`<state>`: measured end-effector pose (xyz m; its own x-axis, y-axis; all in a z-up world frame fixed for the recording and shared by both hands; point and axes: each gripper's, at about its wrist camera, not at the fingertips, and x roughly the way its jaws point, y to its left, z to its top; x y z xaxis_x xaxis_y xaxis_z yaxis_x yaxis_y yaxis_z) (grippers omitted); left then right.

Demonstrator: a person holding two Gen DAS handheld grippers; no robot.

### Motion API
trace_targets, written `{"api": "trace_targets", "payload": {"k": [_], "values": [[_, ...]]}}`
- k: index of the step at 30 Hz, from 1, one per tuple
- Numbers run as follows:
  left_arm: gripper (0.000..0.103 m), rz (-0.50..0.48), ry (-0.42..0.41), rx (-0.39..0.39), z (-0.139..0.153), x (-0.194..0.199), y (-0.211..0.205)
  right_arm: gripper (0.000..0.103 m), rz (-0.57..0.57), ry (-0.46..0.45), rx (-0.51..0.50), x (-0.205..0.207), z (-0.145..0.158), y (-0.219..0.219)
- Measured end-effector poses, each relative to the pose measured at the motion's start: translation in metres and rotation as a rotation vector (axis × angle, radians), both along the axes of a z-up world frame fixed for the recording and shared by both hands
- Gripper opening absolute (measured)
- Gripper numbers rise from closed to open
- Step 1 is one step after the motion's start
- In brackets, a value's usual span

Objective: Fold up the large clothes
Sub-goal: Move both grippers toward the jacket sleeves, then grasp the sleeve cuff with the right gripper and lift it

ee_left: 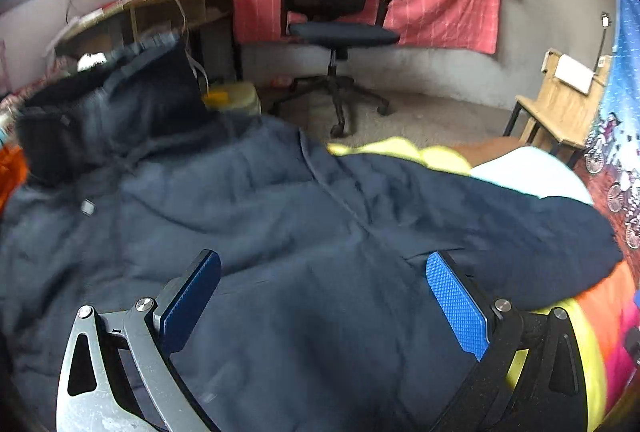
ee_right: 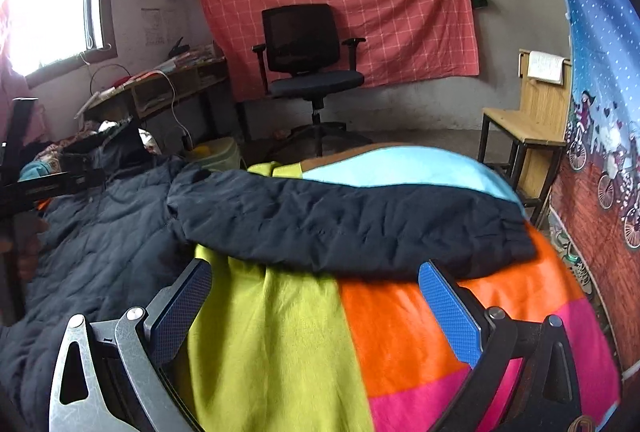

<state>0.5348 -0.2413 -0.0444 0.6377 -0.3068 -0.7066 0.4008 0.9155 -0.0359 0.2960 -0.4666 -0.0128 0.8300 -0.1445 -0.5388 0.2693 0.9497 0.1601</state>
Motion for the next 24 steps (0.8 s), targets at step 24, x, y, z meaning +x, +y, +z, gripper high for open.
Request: {"api": "trace_targets", "payload": {"k": [24], "values": [[0.102, -0.013, 0.056, -0.016, -0.054, 0.017, -0.005, 0.094, -0.456, 0.017, 0.667, 0.014, -0.070, -0.159]]}}
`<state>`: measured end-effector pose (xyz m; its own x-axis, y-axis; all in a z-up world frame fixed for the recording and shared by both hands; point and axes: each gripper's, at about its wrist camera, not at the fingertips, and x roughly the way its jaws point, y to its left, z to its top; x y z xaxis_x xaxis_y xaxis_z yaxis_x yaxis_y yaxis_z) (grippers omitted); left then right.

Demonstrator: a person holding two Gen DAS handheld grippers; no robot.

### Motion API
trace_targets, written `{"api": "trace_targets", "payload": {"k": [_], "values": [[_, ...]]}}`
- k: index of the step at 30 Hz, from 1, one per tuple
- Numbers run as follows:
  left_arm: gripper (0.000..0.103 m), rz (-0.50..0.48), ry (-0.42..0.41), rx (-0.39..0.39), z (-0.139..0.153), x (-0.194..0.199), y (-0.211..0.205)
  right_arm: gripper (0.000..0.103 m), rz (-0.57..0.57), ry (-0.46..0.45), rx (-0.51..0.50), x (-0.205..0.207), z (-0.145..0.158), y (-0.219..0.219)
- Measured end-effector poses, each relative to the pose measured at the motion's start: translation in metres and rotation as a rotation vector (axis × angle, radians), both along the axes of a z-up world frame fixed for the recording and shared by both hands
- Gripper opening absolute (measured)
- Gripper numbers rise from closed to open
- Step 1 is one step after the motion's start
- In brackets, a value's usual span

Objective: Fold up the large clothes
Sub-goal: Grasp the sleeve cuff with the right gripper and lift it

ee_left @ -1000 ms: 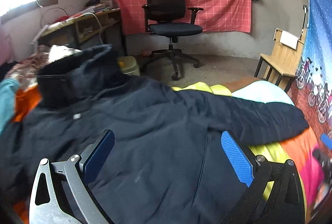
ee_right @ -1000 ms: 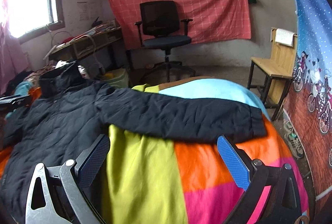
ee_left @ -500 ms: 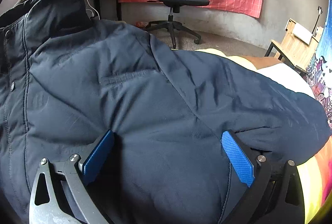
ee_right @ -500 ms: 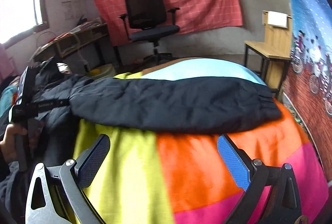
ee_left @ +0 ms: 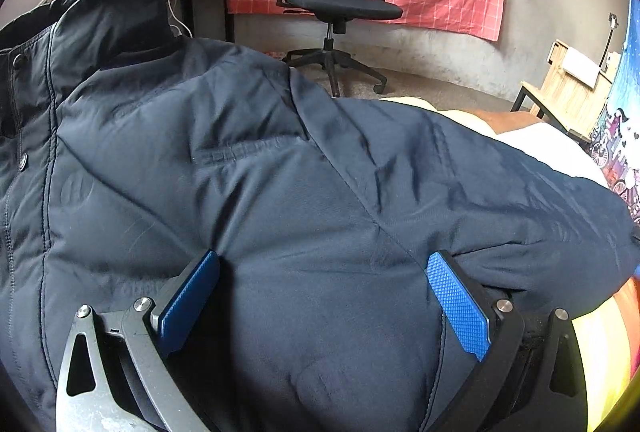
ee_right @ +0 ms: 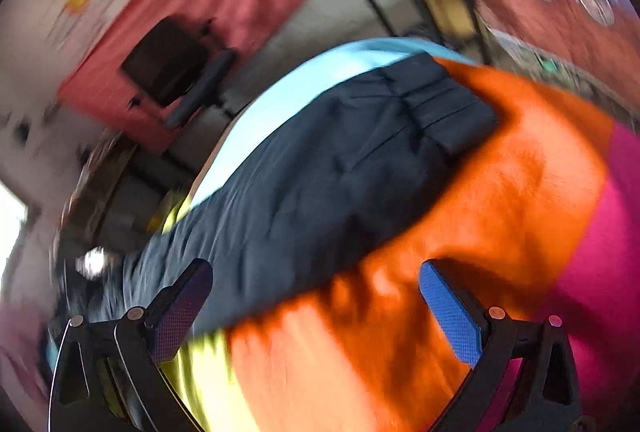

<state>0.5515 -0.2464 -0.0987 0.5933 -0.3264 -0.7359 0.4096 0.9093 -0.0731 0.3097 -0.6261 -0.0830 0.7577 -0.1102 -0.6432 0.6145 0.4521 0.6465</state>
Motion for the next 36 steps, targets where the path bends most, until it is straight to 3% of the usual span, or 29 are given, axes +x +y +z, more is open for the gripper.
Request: {"api": "trace_targets", "payload": {"k": [1, 2, 3, 6, 8, 13, 17, 21, 26, 31, 33, 36], "values": [[0.102, 0.000, 0.001, 0.003, 0.000, 0.000, -0.001, 0.084, -0.024, -0.012, 0.024, 0.002, 0.002, -0.006], [0.102, 0.000, 0.003, 0.003, 0.001, 0.000, -0.001, 0.051, -0.047, -0.017, 0.049, 0.005, 0.004, -0.012], [0.102, -0.001, 0.003, -0.004, 0.001, 0.000, -0.001, 0.026, -0.084, 0.007, 0.056, 0.008, 0.010, -0.017], [0.102, -0.004, 0.010, -0.072, 0.005, 0.000, 0.006, 0.012, -0.101, -0.017, 0.029, 0.010, 0.038, -0.018], [0.102, 0.013, 0.029, -0.129, 0.014, -0.001, 0.018, 0.010, -0.069, -0.049, -0.054, 0.011, 0.070, -0.008], [0.102, 0.087, 0.051, -0.150, 0.044, -0.020, 0.063, 0.008, 0.088, -0.098, -0.295, 0.030, 0.160, 0.047], [0.102, 0.105, 0.023, -0.124, 0.066, -0.039, 0.109, 0.008, 0.254, -0.148, -0.540, 0.055, 0.219, 0.128], [0.102, 0.173, 0.008, -0.124, 0.082, -0.054, 0.173, 0.008, 0.427, -0.210, -0.723, 0.081, 0.245, 0.224], [0.102, 0.309, 0.005, -0.183, 0.098, -0.076, 0.268, 0.006, 0.593, -0.287, -0.817, 0.105, 0.246, 0.322], [0.102, 0.405, 0.006, -0.289, 0.107, -0.102, 0.341, 0.005, 0.723, -0.329, -0.800, 0.127, 0.227, 0.403], [0.102, 0.387, 0.021, -0.405, 0.104, -0.111, 0.365, 0.005, 0.774, -0.324, -0.781, 0.140, 0.216, 0.434], [0.102, 0.314, 0.109, -0.666, 0.093, -0.112, 0.391, 0.005, 0.865, -0.293, -0.756, 0.156, 0.188, 0.478]]}}
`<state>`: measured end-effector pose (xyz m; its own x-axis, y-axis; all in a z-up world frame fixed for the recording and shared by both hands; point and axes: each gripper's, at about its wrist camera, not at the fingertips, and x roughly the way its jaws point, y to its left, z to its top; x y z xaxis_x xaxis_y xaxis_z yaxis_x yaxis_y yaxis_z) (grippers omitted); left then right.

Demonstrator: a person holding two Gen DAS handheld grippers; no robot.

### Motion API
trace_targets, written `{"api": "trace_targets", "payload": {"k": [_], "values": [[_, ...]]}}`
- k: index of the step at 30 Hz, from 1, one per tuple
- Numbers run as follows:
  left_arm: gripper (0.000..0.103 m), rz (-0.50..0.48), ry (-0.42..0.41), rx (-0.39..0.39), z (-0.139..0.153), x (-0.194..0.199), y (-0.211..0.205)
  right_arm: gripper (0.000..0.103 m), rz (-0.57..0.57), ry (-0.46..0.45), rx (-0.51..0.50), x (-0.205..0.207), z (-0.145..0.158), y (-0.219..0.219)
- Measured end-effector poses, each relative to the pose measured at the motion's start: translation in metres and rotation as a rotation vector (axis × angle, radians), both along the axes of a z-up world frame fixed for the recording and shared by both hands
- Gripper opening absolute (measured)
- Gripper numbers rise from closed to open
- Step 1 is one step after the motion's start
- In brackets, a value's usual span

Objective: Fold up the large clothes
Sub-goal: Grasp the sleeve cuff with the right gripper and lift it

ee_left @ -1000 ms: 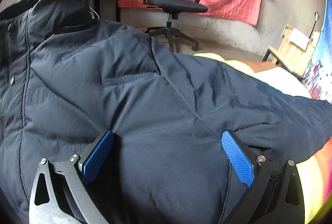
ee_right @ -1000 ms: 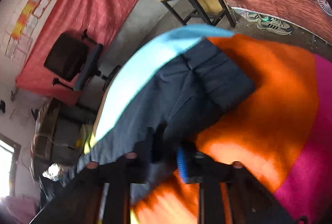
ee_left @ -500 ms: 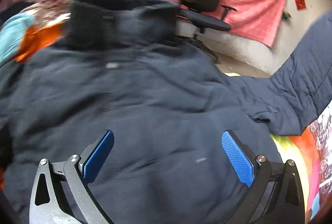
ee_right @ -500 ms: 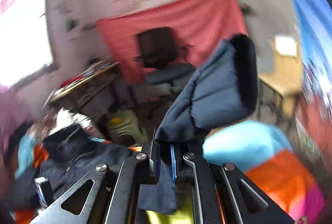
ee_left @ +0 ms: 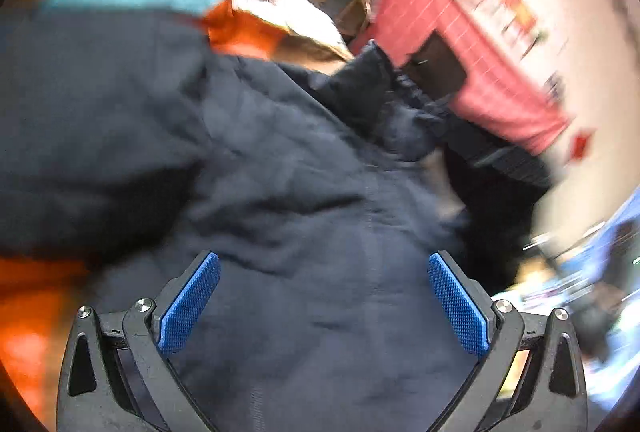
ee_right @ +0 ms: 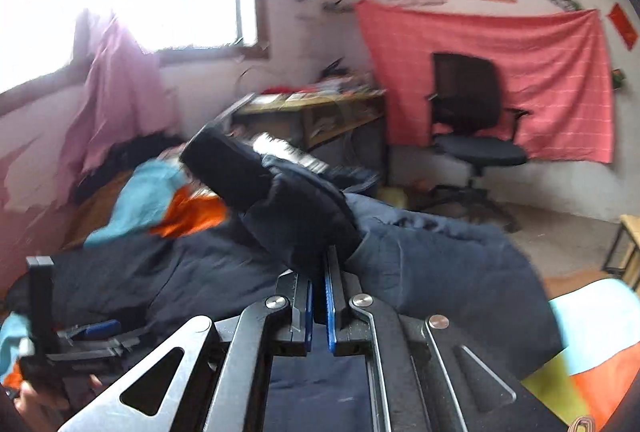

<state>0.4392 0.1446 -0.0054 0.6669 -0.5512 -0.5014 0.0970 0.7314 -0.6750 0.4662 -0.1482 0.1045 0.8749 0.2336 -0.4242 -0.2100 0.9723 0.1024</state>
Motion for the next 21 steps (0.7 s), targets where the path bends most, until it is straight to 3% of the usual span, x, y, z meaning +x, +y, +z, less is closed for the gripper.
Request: {"api": "trace_targets", "payload": {"k": [2, 5, 11, 14, 19, 21], "values": [[0.102, 0.000, 0.036, -0.113, -0.009, 0.003, 0.009, 0.005, 0.032, 0.039, 0.002, 0.001, -0.017, 0.021], [0.102, -0.008, 0.084, -0.209, -0.018, 0.015, 0.015, 0.005, 0.088, 0.091, -0.019, 0.002, -0.046, 0.047], [0.102, -0.034, 0.157, -0.316, -0.031, 0.033, 0.018, 0.006, 0.120, 0.174, -0.024, -0.003, -0.096, 0.064], [0.102, -0.026, 0.184, -0.336, -0.037, 0.043, 0.015, 0.006, 0.123, 0.204, 0.004, -0.002, -0.113, 0.061], [0.099, -0.015, 0.283, -0.271, -0.047, 0.063, -0.004, 0.008, 0.132, 0.214, 0.044, -0.008, -0.126, 0.054], [0.077, -0.007, 0.287, -0.218, -0.045, 0.066, -0.012, 0.008, 0.134, 0.211, 0.058, -0.010, -0.126, 0.052]]}}
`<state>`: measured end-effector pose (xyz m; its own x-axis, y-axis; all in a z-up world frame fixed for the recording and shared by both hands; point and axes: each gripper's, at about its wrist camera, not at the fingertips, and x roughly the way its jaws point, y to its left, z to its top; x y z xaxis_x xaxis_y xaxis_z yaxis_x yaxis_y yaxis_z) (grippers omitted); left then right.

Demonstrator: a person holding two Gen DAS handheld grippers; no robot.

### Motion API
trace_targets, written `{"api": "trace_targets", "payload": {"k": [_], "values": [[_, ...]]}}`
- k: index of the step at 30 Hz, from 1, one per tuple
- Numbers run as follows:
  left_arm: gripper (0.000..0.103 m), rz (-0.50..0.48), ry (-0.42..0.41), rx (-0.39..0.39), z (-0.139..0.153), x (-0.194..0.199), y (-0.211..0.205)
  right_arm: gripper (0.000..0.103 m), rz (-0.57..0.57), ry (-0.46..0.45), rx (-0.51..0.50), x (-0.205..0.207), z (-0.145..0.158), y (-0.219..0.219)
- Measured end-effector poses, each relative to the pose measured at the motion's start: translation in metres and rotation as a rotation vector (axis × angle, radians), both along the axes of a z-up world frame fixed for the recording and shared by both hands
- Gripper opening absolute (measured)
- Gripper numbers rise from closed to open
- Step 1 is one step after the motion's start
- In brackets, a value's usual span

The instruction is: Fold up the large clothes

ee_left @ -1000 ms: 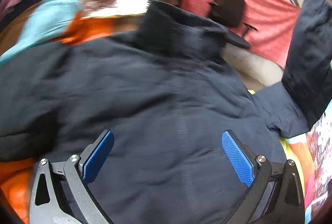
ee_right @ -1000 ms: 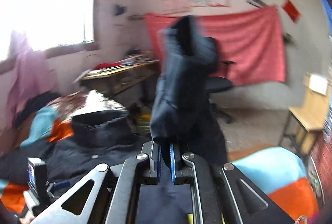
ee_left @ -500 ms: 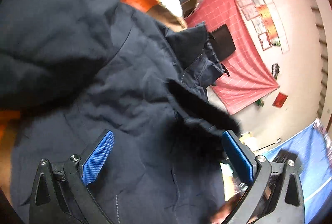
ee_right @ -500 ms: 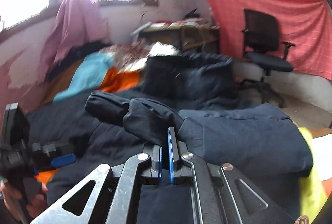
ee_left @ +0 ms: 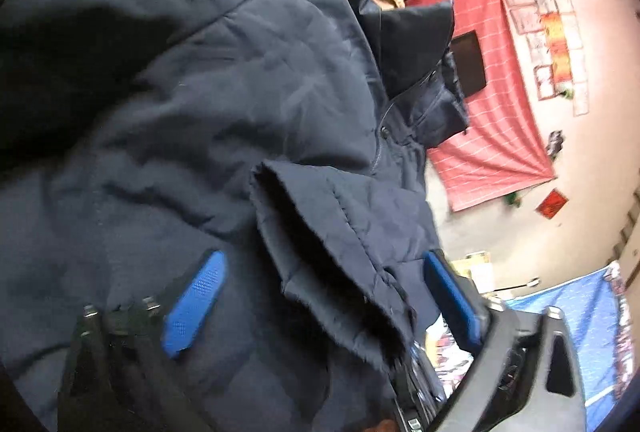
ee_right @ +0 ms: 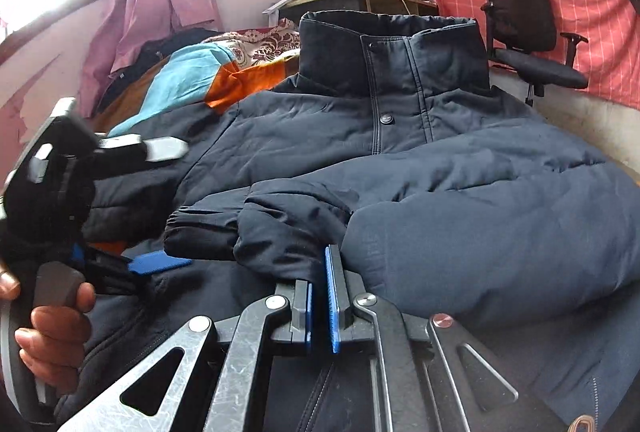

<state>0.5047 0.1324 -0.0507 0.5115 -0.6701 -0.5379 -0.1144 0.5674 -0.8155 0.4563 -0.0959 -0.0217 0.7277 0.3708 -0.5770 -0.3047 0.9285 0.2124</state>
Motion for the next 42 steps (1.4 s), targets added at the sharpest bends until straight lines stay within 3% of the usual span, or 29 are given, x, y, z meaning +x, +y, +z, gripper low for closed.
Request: {"api": "trace_targets", "payload": {"k": [1, 2, 4, 7, 10, 12, 13, 18, 19, 21, 26, 30, 33, 36, 40, 41, 42], "values": [[0.043, -0.004, -0.002, 0.009, -0.001, 0.003, -0.003, 0.008, 0.002, -0.001, 0.005, -0.001, 0.000, -0.001], [0.017, -0.011, 0.002, 0.013, -0.003, 0.005, -0.006, 0.009, 0.006, 0.003, 0.010, -0.001, 0.000, -0.002], [0.007, 0.002, 0.007, 0.058, -0.004, 0.006, -0.007, 0.009, 0.015, 0.020, 0.013, -0.003, 0.000, -0.005], [0.004, 0.007, -0.095, 0.167, 0.012, 0.003, -0.009, 0.012, 0.041, 0.085, -0.009, -0.007, -0.001, -0.013], [0.004, -0.006, -0.214, 0.340, 0.031, 0.003, -0.021, 0.021, 0.097, 0.124, -0.010, -0.018, 0.008, -0.032], [0.004, -0.026, -0.272, 0.463, 0.038, 0.002, -0.030, 0.050, 0.105, 0.113, -0.029, -0.024, 0.022, -0.055], [0.004, -0.036, -0.287, 0.516, 0.037, 0.002, -0.035, 0.056, 0.104, 0.102, -0.031, -0.025, 0.027, -0.067], [0.004, -0.057, -0.254, 0.649, 0.011, 0.007, -0.051, 0.057, -0.066, 0.021, -0.153, -0.001, 0.043, -0.126], [0.004, -0.057, -0.236, 0.648, 0.005, 0.012, -0.055, 0.054, -0.120, 0.014, -0.173, 0.010, 0.041, -0.140], [0.004, -0.050, -0.201, 0.632, -0.003, 0.013, -0.051, 0.035, -0.199, 0.045, -0.197, 0.033, 0.032, -0.164], [0.004, -0.059, -0.176, 0.664, -0.014, 0.014, -0.052, 0.014, -0.241, 0.143, -0.193, 0.066, 0.001, -0.190], [0.006, -0.057, -0.143, 0.649, -0.021, 0.020, -0.053, 0.013, -0.218, 0.167, -0.211, 0.071, -0.018, -0.183], [0.010, -0.026, -0.125, 0.541, -0.020, 0.018, -0.038, 0.013, -0.218, 0.192, -0.188, 0.077, -0.027, -0.188], [0.018, 0.001, -0.115, 0.494, -0.010, 0.007, -0.022, 0.013, -0.220, 0.178, -0.202, 0.074, -0.025, -0.187], [0.048, 0.043, -0.155, 0.502, 0.017, -0.022, -0.001, 0.016, -0.220, 0.152, -0.196, 0.065, -0.010, -0.182], [0.057, 0.058, -0.179, 0.507, 0.026, -0.033, 0.006, 0.020, -0.217, 0.143, -0.186, 0.062, -0.004, -0.179], [0.059, 0.069, -0.192, 0.517, 0.034, -0.043, 0.012, 0.025, -0.217, 0.131, -0.181, 0.060, 0.001, -0.173]]}}
